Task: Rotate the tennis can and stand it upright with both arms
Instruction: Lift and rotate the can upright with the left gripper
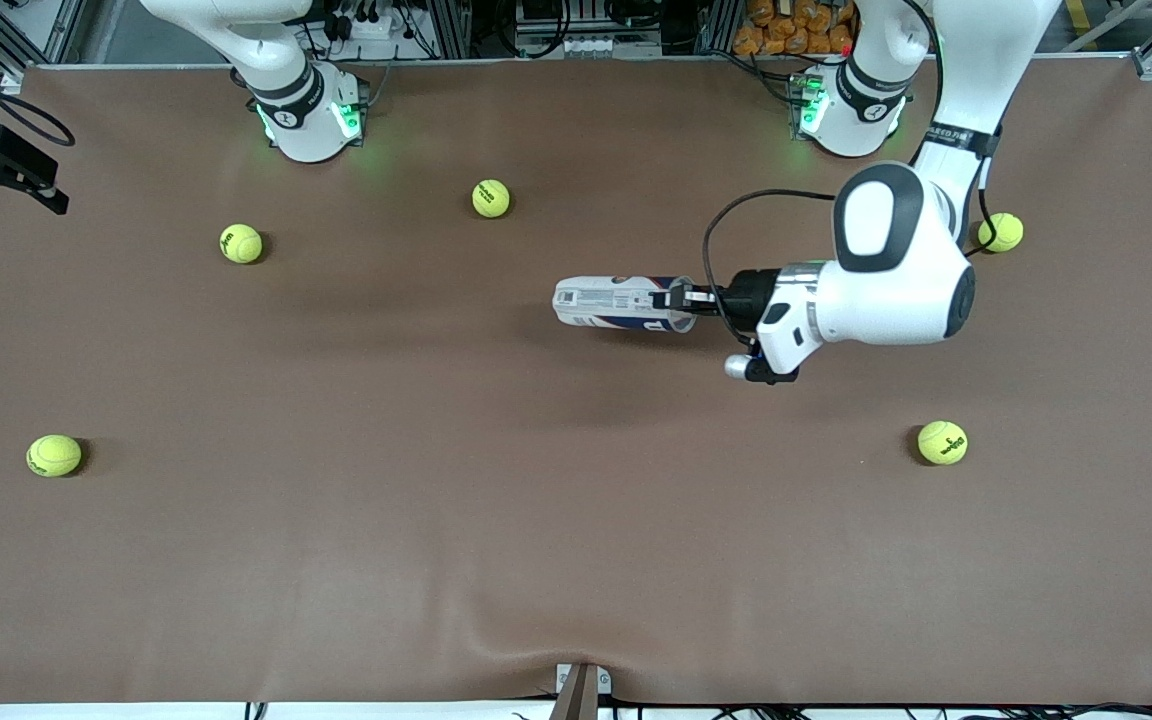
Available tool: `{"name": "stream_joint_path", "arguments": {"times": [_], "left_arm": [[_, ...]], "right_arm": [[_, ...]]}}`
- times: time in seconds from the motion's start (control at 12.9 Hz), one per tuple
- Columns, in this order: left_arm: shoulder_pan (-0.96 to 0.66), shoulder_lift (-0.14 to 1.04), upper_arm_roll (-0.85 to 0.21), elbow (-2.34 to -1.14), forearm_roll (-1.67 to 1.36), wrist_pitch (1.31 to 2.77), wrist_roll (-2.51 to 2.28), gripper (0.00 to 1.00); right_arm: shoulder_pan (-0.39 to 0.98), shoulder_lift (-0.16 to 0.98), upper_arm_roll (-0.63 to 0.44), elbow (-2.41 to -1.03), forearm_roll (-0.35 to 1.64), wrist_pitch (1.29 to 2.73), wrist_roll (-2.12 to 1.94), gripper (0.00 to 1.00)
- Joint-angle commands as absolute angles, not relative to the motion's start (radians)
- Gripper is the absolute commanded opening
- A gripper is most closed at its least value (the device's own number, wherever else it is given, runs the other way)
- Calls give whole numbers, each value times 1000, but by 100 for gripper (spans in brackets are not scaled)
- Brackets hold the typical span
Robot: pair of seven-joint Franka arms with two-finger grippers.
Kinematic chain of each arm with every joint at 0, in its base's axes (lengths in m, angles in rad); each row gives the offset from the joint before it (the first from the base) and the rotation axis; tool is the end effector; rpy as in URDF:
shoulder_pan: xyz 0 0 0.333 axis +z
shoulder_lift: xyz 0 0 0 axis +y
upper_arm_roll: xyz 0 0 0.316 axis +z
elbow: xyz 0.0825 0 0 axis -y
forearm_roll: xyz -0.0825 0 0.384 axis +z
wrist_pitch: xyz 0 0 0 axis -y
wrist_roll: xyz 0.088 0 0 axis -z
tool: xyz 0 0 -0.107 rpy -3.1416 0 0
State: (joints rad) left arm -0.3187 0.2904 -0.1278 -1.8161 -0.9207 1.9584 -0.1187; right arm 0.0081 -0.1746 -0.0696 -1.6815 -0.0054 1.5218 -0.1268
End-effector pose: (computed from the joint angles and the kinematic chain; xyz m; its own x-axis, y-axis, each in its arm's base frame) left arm 0.5448 -0.3128 0.3939 0.9295 -0.0438 -0.3663 0.2301 -0.7073 0.6684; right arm 0.4928 -0.0344 0.6595 0.9977 0.0659 0.0152 0.0660 -0.9978 -0.0048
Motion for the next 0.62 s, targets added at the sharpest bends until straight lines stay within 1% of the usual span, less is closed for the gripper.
{"name": "stream_joint_path", "arguments": {"times": [0.0,0.31,0.54], "left_arm": [[-389,291,-124,-1702,-778,1960,-344,0],[-509,291,-126,-1612,-478,1954,-633,0],[-592,299,-124,-1568,-330,1954,-805,0]], "right_arm": [[2,-181,-66,-1683,14,1528,-137,100],[2,-181,-64,-1684,14,1526,-137,100],[2,-181,-64,-1683,14,1528,-137,100]]}}
